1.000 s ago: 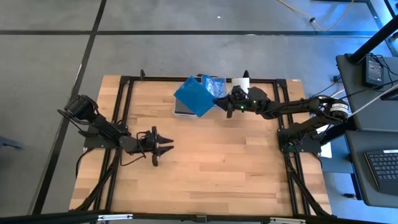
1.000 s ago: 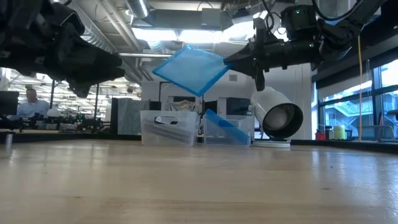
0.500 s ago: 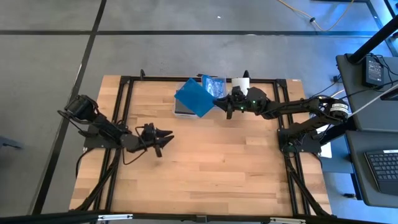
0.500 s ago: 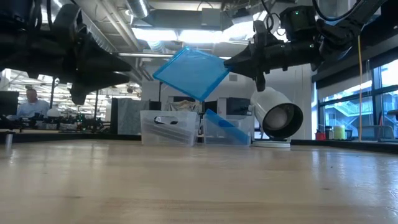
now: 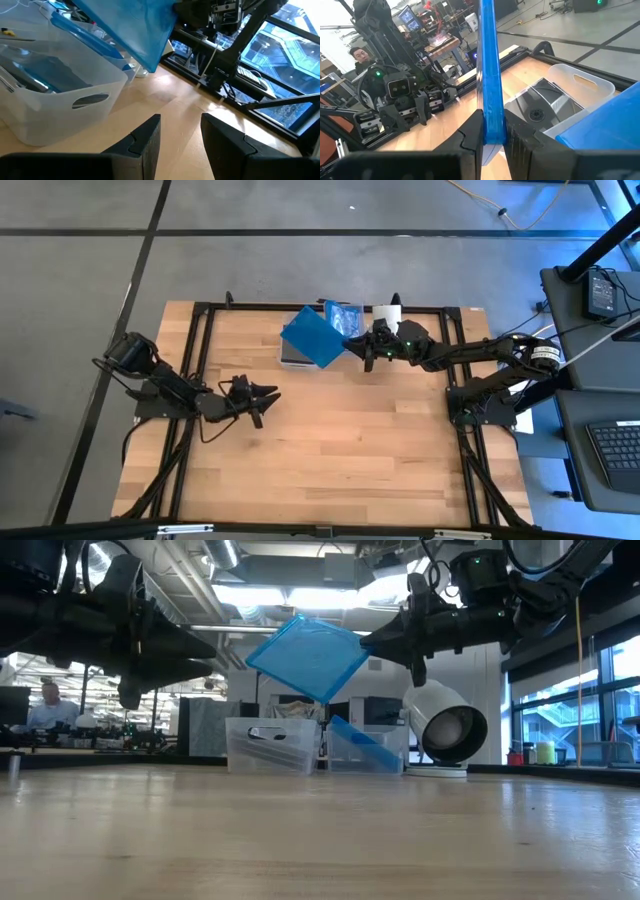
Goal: Pick & place jewel cases by type
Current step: Put the blue CD Case into the right transparent bin
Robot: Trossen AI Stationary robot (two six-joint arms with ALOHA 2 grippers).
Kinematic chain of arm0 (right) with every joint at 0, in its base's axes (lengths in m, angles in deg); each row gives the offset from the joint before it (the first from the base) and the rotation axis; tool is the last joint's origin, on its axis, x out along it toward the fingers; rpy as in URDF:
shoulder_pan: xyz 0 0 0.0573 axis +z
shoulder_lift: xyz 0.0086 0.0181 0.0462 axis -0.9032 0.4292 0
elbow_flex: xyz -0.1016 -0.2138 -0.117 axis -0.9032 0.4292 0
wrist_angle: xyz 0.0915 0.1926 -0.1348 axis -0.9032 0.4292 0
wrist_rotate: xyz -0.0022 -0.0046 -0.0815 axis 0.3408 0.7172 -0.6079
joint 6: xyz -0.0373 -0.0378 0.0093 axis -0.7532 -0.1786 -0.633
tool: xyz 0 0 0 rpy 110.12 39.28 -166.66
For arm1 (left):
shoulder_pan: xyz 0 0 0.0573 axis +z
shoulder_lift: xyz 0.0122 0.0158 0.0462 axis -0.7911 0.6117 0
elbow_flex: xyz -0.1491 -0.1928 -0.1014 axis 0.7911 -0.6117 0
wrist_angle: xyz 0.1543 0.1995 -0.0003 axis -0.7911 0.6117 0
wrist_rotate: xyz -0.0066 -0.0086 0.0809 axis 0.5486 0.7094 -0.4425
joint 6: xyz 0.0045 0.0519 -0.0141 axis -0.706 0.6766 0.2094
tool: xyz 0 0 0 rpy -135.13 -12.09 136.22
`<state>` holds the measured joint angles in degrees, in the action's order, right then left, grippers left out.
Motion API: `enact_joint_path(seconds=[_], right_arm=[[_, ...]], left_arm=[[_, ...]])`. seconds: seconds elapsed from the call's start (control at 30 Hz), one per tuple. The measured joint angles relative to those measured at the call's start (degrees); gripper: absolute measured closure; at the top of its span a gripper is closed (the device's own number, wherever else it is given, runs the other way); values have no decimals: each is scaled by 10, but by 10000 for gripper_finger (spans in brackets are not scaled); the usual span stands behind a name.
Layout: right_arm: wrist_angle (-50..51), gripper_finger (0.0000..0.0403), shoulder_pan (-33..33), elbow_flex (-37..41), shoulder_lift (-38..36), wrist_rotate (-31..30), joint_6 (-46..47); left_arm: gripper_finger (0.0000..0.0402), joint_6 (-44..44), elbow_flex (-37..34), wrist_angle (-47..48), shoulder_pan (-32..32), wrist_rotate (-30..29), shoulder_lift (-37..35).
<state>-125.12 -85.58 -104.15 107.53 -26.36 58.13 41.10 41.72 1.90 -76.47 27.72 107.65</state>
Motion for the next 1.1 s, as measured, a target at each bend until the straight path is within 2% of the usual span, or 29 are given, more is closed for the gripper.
enact_joint_path(seconds=[0.3, 0.43, 0.57, 0.7, 0.87, 1.1], right_arm=[[0, 339, 0, 0, 0, 1, 2], [0, 339, 2, 0, 0, 14, 2], [0, 339, 9, 0, 0, 14, 0], [0, 339, 18, 0, 0, 23, -13], [-1, 339, 25, 0, 0, 66, -2], [-2, 339, 24, 0, 0, 108, 8]], left_arm=[[264, -23, 0, 0, 0, -24, 0], [242, -21, 0, -3, 4, -25, 0], [199, -31, 6, -31, 26, -13, 0], [166, -83, 18, -60, 49, -8, 0], [155, -137, 31, -74, 76, 7, 0], [155, -127, 33, -91, 110, 65, 0]])
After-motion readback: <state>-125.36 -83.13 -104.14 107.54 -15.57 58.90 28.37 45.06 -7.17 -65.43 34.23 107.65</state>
